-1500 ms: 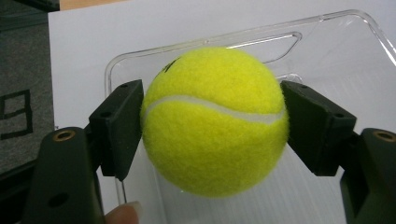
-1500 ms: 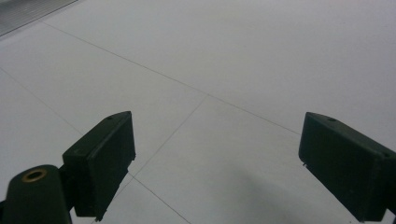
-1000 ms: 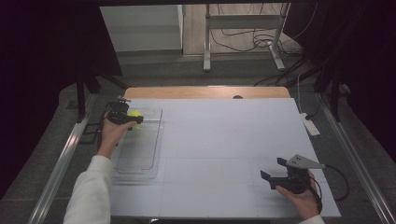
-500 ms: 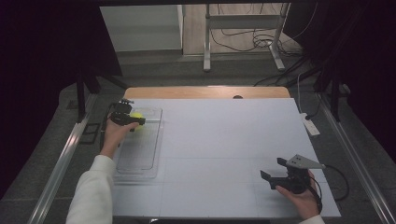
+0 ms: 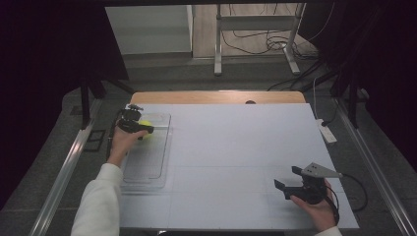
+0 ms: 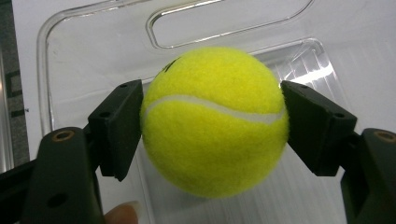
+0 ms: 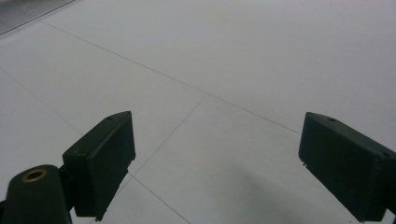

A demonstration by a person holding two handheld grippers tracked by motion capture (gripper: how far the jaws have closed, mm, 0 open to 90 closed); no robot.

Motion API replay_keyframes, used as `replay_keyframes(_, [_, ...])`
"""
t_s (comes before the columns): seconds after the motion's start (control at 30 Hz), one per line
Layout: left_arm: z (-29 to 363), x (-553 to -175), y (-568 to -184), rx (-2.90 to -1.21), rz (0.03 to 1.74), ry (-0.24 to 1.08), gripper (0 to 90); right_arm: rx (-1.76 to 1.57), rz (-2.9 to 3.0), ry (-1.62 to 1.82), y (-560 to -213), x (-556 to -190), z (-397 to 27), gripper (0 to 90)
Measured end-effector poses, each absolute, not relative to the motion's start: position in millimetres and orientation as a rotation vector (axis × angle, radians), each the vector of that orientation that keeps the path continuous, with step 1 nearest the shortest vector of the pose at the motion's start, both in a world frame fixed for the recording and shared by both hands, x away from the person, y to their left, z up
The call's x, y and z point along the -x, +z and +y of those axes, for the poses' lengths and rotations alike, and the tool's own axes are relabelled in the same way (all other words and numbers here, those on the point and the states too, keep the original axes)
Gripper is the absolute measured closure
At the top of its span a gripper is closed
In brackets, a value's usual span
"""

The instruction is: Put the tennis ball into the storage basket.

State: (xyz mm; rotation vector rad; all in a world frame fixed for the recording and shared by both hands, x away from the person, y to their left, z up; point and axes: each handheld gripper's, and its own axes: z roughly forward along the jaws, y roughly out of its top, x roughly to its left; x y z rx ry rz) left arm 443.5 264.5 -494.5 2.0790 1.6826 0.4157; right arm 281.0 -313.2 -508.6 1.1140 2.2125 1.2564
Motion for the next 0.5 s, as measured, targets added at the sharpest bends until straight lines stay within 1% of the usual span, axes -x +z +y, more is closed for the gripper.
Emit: replay_keyframes(0.5, [262.1, -443.9, -497.2, -2.097, 1.688, 0.426, 24.7, -1.115, 2.214, 1.256, -508.7, -281.1, -313.0, 10.8])
